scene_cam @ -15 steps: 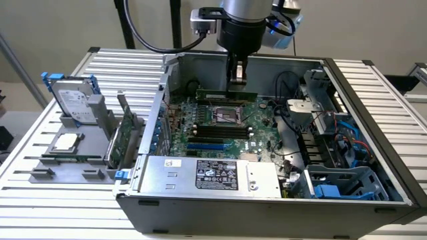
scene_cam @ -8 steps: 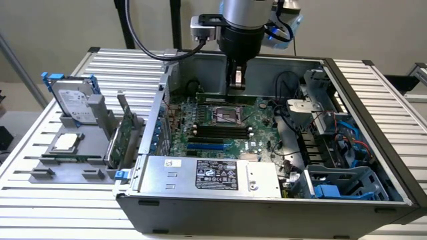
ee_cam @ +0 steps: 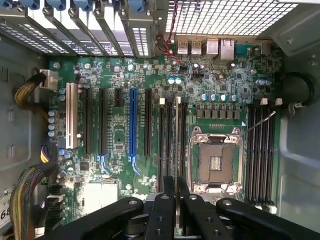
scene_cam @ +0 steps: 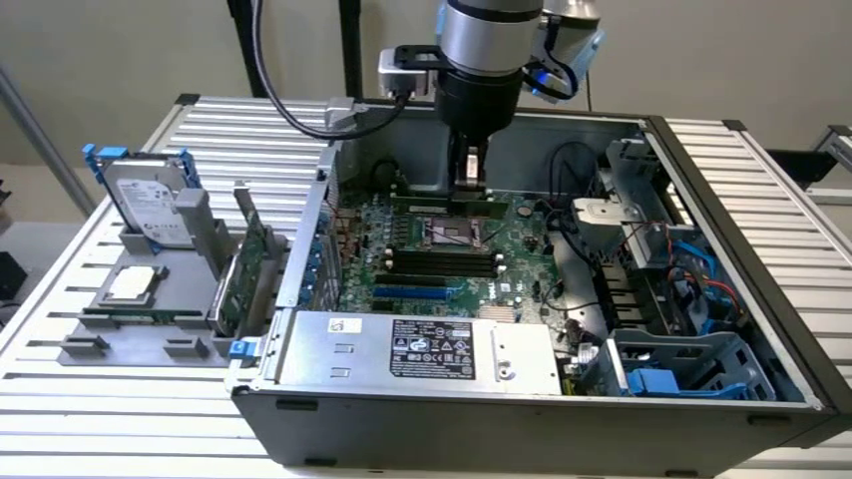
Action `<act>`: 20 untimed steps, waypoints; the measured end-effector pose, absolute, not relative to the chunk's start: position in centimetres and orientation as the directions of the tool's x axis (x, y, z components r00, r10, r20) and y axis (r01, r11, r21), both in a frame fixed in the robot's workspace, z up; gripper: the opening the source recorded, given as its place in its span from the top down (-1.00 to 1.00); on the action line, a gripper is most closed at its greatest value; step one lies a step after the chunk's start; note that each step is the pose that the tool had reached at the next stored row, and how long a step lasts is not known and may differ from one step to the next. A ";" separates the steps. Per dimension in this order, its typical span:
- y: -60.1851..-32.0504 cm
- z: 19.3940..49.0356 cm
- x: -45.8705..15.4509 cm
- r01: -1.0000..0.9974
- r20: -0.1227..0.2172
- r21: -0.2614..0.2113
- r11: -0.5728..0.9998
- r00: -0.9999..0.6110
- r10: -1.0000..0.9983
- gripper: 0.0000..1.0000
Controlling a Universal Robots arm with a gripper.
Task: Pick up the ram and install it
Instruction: 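Insert the ram into the slot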
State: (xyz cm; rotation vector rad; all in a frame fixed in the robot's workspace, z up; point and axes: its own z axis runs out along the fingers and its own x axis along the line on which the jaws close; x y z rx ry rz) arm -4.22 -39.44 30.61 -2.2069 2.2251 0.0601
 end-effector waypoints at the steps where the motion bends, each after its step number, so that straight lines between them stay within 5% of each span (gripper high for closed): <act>1: -39.4 30.4 -4.3 -1.000 -0.031 0.022 0.008 -0.008 -0.999 1.00; 20: -39.5 27.0 -4.3 -1.000 -0.005 0.022 0.008 -0.009 -1.000 1.00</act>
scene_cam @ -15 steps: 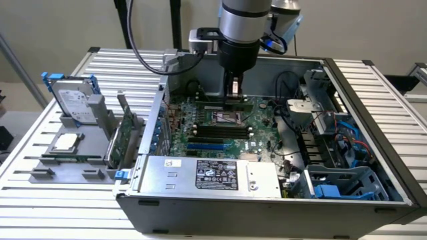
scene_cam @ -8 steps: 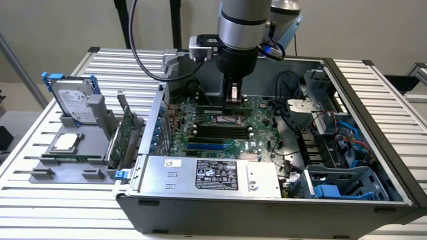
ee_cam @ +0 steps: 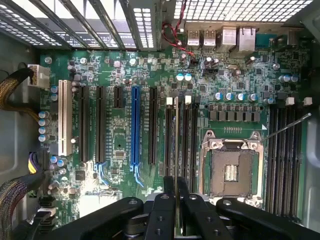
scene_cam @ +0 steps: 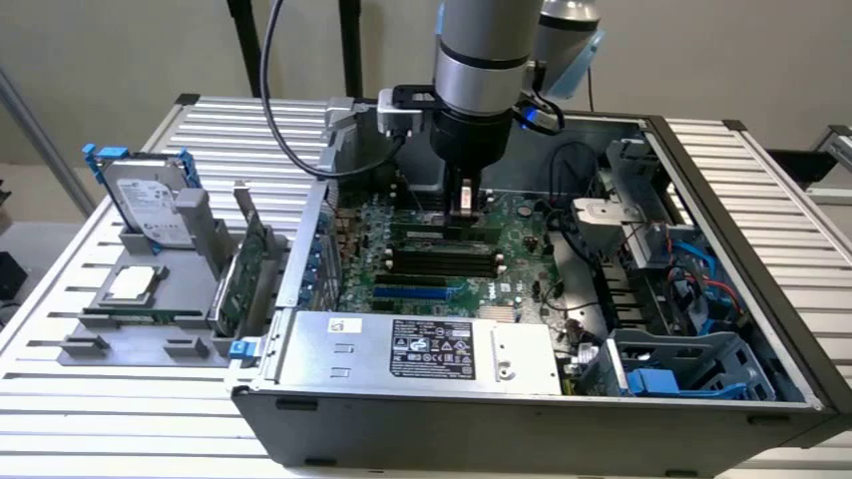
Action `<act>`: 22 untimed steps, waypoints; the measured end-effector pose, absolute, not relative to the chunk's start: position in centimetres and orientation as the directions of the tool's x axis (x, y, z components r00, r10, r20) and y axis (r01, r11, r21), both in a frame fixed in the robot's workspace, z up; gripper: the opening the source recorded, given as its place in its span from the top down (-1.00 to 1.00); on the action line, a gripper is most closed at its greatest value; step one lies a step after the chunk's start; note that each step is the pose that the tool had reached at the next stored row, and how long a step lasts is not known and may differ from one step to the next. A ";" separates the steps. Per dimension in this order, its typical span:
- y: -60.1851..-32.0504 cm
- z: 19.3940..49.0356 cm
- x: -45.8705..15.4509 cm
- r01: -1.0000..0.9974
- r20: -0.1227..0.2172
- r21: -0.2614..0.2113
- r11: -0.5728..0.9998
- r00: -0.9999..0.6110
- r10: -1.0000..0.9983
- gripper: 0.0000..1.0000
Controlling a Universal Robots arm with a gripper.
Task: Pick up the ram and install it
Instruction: 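Insert the ram into the slot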
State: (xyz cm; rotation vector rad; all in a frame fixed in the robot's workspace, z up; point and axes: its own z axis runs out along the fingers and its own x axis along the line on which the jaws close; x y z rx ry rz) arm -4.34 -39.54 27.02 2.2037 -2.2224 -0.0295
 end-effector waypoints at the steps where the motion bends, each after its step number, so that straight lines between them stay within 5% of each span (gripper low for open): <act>1: -39.6 26.9 -4.3 -1.000 -0.004 0.022 0.008 -0.009 -1.000 1.00; 22: -39.5 23.9 -3.9 -1.000 0.027 0.016 0.016 -0.016 -1.000 1.00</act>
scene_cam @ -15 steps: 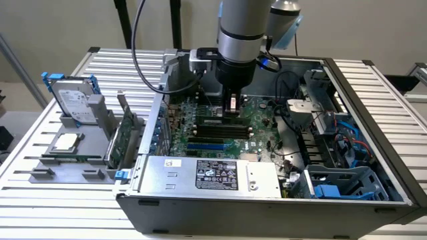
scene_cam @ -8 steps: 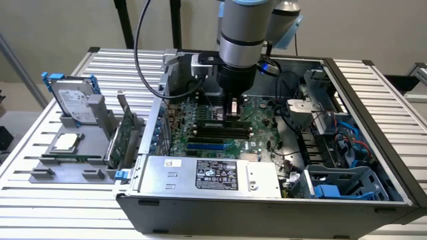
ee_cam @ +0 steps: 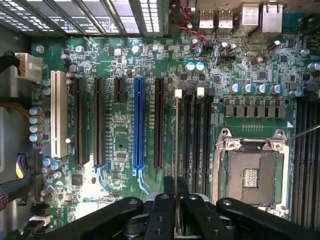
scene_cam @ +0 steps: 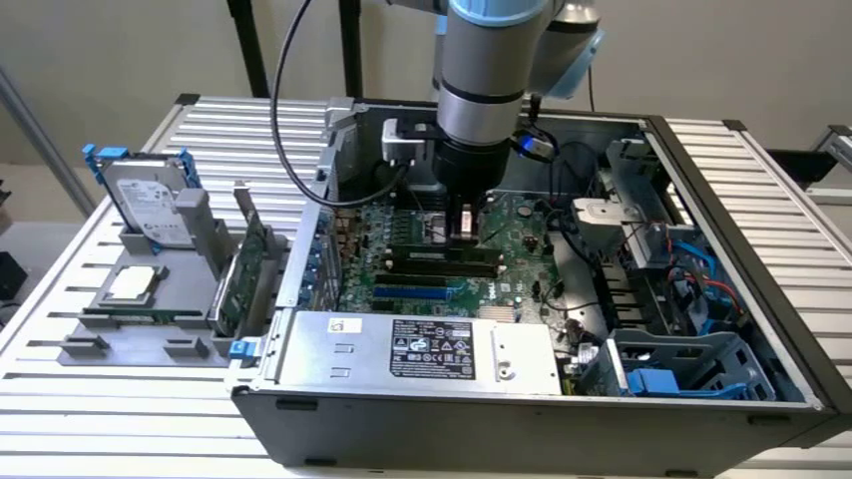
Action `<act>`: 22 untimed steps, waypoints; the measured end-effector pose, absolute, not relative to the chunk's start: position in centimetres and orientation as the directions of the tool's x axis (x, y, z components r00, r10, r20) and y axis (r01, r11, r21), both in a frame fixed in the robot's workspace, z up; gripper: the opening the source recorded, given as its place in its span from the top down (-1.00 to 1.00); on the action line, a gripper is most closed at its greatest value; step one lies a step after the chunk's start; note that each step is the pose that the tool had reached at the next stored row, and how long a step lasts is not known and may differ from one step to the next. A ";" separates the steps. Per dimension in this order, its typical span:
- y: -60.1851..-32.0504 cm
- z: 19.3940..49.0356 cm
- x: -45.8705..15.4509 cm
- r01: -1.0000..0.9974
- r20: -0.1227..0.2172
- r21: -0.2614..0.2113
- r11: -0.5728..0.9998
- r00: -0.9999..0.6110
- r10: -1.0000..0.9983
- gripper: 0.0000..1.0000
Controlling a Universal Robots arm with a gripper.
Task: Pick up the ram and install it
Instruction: 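Insert the ram into the slot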
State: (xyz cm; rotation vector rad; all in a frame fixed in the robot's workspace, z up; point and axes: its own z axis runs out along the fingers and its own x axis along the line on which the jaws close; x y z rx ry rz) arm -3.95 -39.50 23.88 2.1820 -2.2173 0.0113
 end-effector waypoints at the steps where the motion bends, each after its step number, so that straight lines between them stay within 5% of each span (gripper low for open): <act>1: -39.5 23.7 -3.9 -1.000 0.028 0.016 0.018 -0.017 -0.999 1.00; 22: -38.6 22.7 -3.9 -1.000 0.059 0.014 0.024 -0.023 -0.998 1.00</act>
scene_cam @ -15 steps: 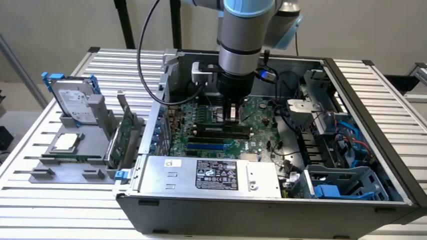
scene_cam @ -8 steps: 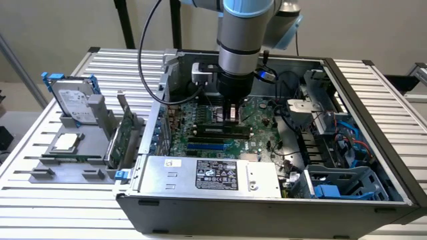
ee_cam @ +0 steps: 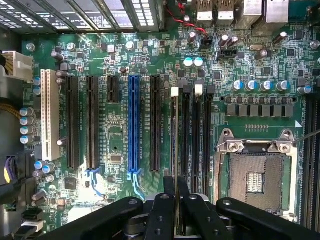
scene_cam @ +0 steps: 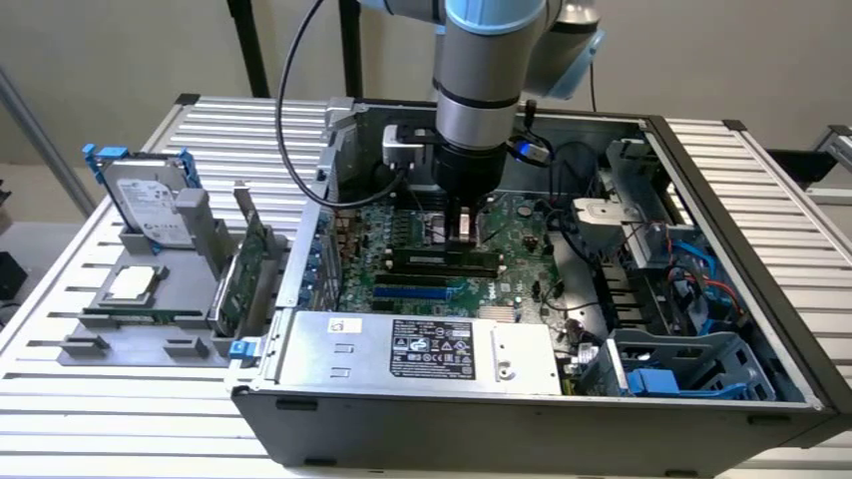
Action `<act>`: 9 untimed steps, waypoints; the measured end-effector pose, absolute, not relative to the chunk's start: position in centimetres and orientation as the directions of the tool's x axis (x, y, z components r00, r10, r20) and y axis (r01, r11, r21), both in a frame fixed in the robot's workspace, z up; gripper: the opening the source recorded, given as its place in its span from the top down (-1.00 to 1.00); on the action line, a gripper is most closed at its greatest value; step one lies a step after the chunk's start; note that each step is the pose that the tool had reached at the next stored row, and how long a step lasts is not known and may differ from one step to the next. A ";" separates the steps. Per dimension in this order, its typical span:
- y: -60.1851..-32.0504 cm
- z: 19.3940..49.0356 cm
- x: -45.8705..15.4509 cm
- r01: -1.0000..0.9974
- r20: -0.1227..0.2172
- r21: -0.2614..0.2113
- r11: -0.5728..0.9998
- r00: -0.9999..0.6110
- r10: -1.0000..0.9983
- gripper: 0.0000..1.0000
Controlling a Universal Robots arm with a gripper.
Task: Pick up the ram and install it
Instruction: 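Insert the ram into the slot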
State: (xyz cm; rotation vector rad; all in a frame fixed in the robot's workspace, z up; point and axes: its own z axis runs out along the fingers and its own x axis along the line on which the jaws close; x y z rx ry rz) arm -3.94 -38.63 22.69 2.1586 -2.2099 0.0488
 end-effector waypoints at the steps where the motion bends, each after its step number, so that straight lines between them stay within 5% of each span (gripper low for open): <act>1: -38.6 22.7 -3.9 -1.000 0.060 0.014 0.024 -0.023 -0.998 1.00; 9: -38.6 22.6 -3.9 -1.000 0.061 0.014 0.025 -0.024 -0.998 1.00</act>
